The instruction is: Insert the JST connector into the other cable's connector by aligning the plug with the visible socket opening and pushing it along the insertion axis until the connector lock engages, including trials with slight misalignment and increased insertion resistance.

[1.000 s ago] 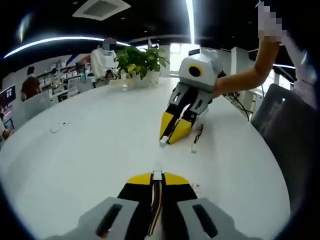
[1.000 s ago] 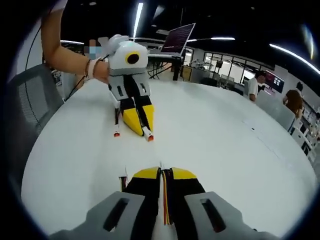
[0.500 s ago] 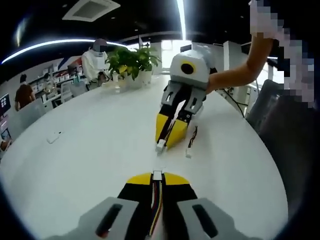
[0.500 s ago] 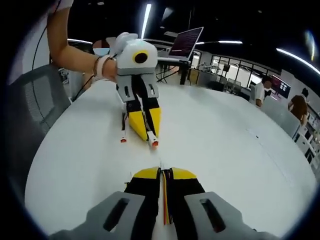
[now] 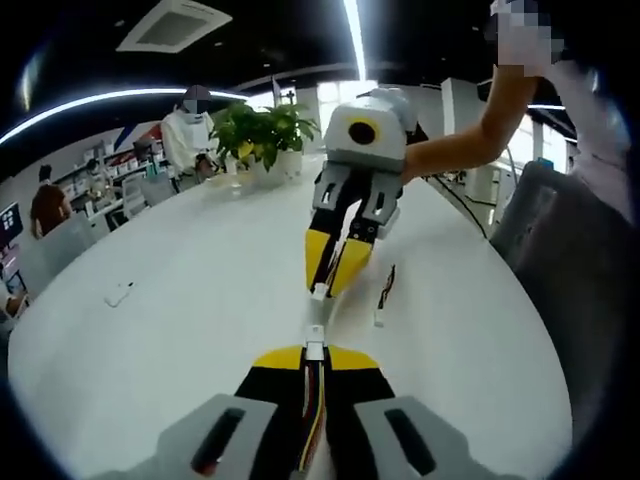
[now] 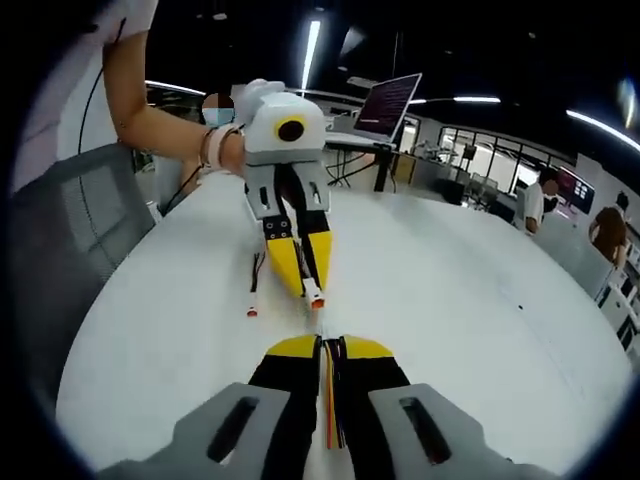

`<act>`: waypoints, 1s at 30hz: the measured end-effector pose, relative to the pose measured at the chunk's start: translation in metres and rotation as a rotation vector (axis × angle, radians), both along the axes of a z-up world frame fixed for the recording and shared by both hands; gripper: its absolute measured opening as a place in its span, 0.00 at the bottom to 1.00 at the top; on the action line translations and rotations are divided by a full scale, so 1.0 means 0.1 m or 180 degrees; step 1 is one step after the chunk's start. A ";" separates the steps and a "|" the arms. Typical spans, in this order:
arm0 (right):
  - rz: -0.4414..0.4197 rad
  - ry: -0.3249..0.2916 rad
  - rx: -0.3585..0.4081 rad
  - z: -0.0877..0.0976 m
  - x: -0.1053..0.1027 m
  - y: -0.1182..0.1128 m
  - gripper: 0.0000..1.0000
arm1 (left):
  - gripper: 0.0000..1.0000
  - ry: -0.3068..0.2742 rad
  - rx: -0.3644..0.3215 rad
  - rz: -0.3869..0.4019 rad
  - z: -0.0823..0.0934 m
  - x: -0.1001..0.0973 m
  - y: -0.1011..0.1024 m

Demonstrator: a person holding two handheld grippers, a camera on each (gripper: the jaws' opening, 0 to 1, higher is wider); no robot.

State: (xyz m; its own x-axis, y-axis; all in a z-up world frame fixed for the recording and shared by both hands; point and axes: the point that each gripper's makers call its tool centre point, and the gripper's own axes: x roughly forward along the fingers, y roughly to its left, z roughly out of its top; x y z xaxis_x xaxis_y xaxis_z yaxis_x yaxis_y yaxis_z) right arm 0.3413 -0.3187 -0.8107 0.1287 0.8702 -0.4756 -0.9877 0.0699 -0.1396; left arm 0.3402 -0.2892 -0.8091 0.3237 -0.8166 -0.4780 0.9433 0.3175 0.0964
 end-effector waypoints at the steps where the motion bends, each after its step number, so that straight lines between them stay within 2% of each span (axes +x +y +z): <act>1: 0.0018 0.0000 0.0001 0.00 -0.01 0.01 0.04 | 0.01 0.0000 -0.0010 -0.0001 0.01 0.00 0.00; 10: 0.0119 0.0057 0.0094 0.06 -0.08 0.09 0.04 | 0.00 -0.0013 -0.0055 -0.0084 0.06 -0.02 -0.05; 23: 0.0146 0.0124 0.0112 0.04 -0.10 0.09 0.04 | 0.01 0.0060 -0.0130 -0.0132 0.08 -0.08 -0.10; 30: 0.0145 0.0211 0.0182 0.05 -0.11 0.10 0.04 | 0.01 0.0053 -0.0072 -0.0115 0.06 -0.08 -0.09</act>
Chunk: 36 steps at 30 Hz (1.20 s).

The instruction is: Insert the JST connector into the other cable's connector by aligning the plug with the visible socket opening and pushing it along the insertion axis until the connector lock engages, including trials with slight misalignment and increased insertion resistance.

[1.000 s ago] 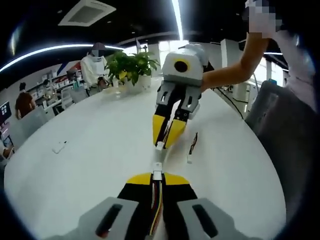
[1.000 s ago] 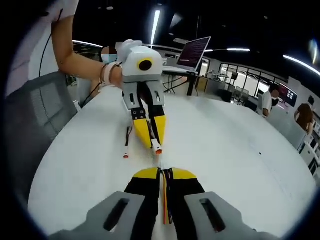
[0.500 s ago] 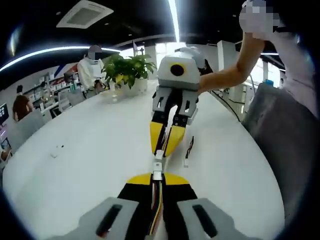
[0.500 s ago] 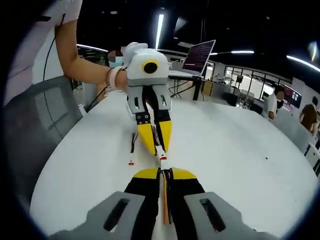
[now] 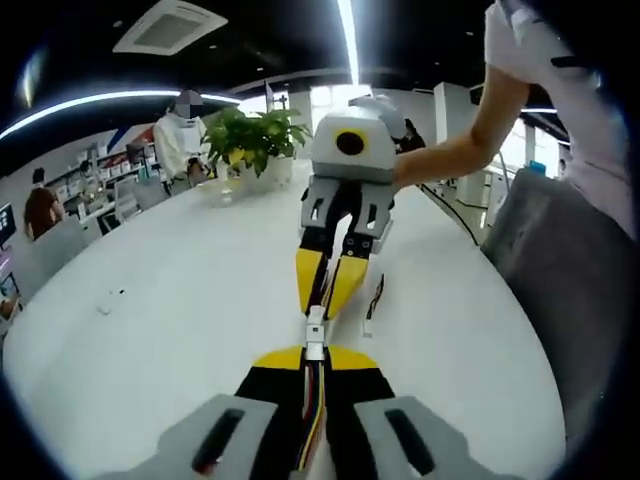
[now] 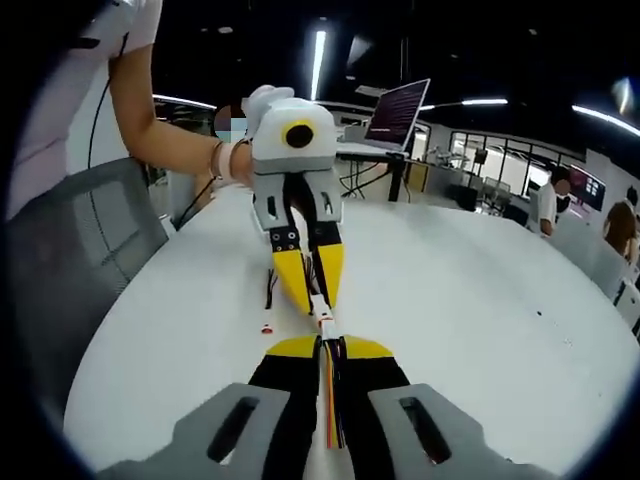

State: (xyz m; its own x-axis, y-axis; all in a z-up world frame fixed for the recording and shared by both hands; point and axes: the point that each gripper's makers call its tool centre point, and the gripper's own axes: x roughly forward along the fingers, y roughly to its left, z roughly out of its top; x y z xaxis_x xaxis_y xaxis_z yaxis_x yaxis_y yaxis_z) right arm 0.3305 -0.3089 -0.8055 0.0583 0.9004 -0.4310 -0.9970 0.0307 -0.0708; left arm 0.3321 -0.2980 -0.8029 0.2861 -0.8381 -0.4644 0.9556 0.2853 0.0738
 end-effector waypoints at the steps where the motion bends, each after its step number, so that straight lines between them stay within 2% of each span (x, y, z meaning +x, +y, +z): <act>1: 0.0006 -0.0008 -0.0005 0.00 0.00 0.00 0.04 | 0.01 0.0000 0.0001 0.0002 0.00 0.00 0.00; 20: 0.0122 0.0047 -0.0034 -0.06 -0.06 0.02 0.03 | 0.01 0.0045 -0.0042 -0.0085 -0.02 -0.04 0.00; 28: 0.0279 0.0121 -0.0059 -0.10 -0.16 0.00 0.03 | 0.00 0.0072 -0.0069 -0.0303 -0.05 -0.14 -0.06; 36: 0.0346 0.0168 -0.0011 -0.08 -0.19 0.01 0.03 | 0.00 0.0084 -0.0128 -0.0375 -0.03 -0.17 -0.06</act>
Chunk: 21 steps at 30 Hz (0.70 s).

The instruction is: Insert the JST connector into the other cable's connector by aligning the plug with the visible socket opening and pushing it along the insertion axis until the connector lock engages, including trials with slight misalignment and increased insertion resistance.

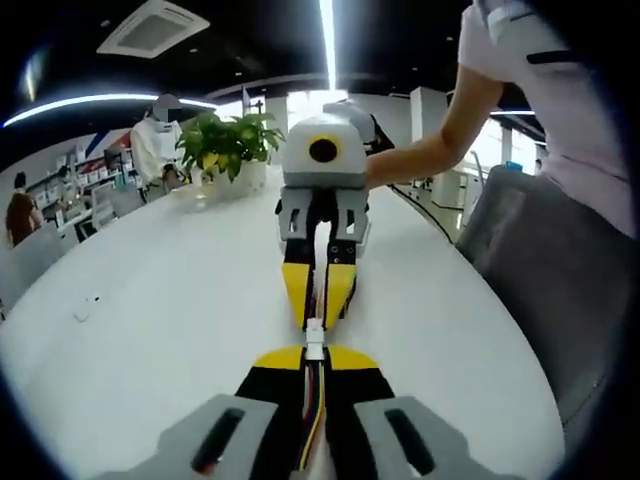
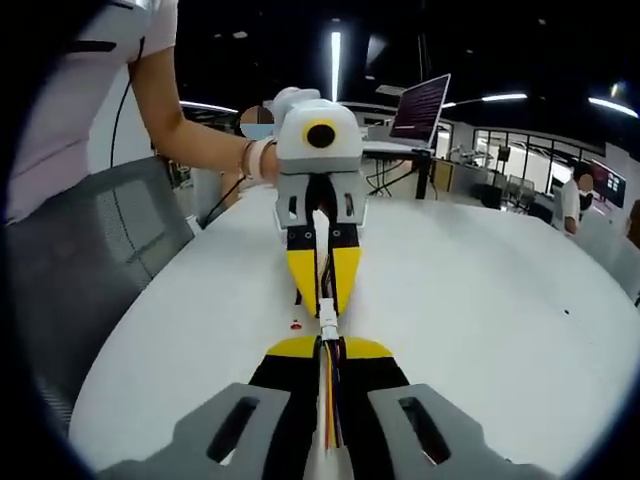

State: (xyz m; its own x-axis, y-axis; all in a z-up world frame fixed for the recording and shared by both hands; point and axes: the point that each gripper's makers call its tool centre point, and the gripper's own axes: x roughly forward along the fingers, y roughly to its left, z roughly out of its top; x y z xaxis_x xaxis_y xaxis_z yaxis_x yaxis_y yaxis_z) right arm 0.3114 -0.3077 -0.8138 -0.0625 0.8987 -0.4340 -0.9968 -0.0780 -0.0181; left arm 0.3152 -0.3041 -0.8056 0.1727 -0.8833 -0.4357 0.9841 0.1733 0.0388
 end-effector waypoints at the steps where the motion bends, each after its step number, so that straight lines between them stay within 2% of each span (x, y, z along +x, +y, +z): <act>1: -0.0001 0.0015 0.0026 0.02 0.00 0.00 0.03 | 0.00 0.0009 -0.0037 0.0000 0.03 0.00 0.00; 7: -0.0021 0.0151 0.0139 0.11 0.00 -0.01 0.03 | 0.00 -0.0006 -0.0142 -0.0032 0.10 0.00 0.00; 13: -0.0005 0.0200 0.0217 0.18 -0.03 -0.02 0.03 | 0.00 0.0032 -0.0265 -0.0058 0.16 -0.02 -0.01; 21: -0.0026 0.0409 0.0438 0.27 -0.03 -0.02 0.03 | 0.00 0.0127 -0.0516 -0.0050 0.27 -0.03 0.00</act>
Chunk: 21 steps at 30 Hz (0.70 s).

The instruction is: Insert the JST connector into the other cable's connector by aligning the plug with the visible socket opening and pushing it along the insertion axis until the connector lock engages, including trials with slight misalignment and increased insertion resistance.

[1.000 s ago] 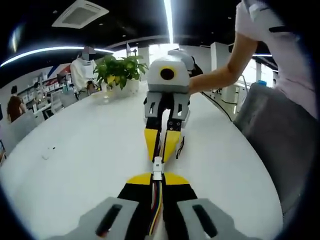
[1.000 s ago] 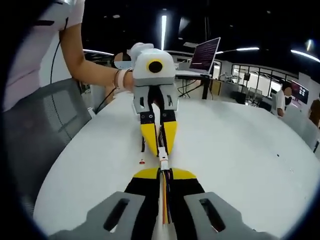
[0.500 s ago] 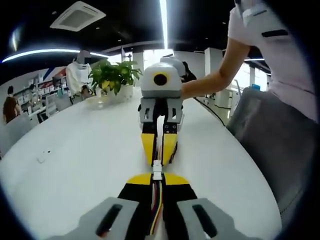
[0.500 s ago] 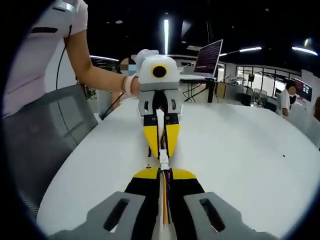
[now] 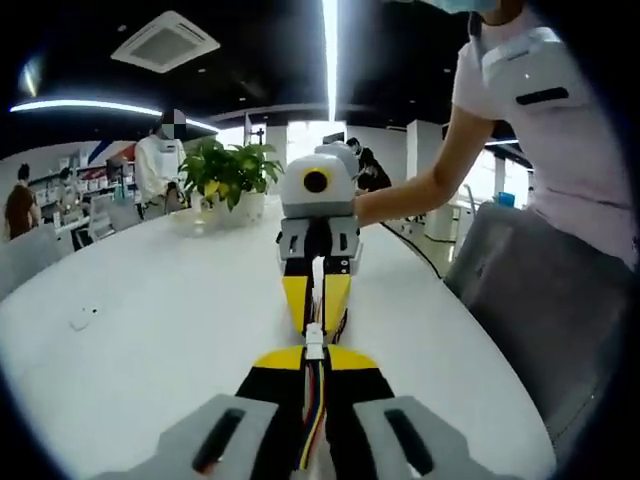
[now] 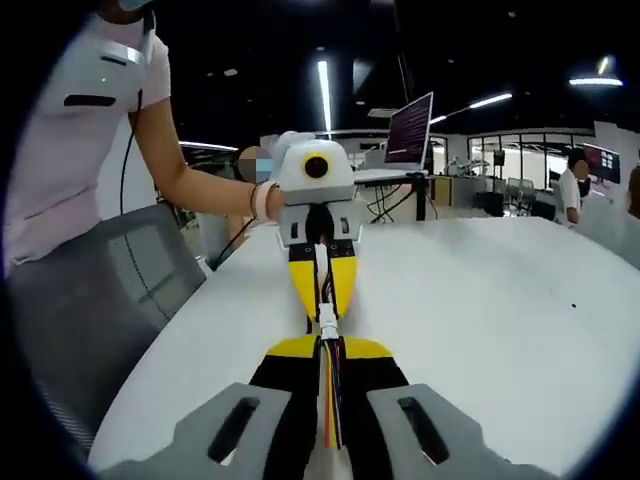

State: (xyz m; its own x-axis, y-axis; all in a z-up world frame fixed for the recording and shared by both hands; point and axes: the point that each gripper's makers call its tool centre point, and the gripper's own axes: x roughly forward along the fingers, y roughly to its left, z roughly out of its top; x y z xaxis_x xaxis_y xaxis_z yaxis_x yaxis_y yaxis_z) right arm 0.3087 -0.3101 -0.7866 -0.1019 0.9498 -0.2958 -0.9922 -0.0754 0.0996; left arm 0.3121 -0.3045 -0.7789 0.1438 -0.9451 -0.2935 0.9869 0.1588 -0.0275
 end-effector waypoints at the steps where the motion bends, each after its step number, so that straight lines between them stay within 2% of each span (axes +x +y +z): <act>1: 0.0004 0.0006 0.0007 0.00 0.00 0.00 0.03 | 0.00 0.0002 -0.0004 -0.0007 0.00 0.00 0.00; 11: 0.0066 0.0155 0.0108 0.04 -0.06 0.01 0.02 | 0.00 0.0105 -0.0201 -0.0049 0.03 -0.04 -0.02; 14: 0.0059 0.0128 0.0108 0.02 -0.04 0.01 0.02 | 0.00 0.0086 -0.0199 -0.0044 0.03 -0.03 -0.02; 15: 0.0043 0.0169 0.0176 0.05 -0.03 0.01 0.02 | 0.00 0.0132 -0.0305 -0.0007 0.07 -0.02 -0.02; 21: 0.0018 0.0243 0.0220 0.04 0.00 0.02 0.02 | 0.00 0.0138 -0.0323 0.0003 0.07 0.01 -0.01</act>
State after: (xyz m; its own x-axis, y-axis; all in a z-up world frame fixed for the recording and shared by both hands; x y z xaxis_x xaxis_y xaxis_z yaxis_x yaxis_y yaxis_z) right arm 0.3084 -0.3077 -0.7827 -0.1269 0.9671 -0.2207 -0.9814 -0.0902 0.1693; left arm 0.3136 -0.3056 -0.7723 0.1341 -0.9701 -0.2023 0.9843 0.1540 -0.0863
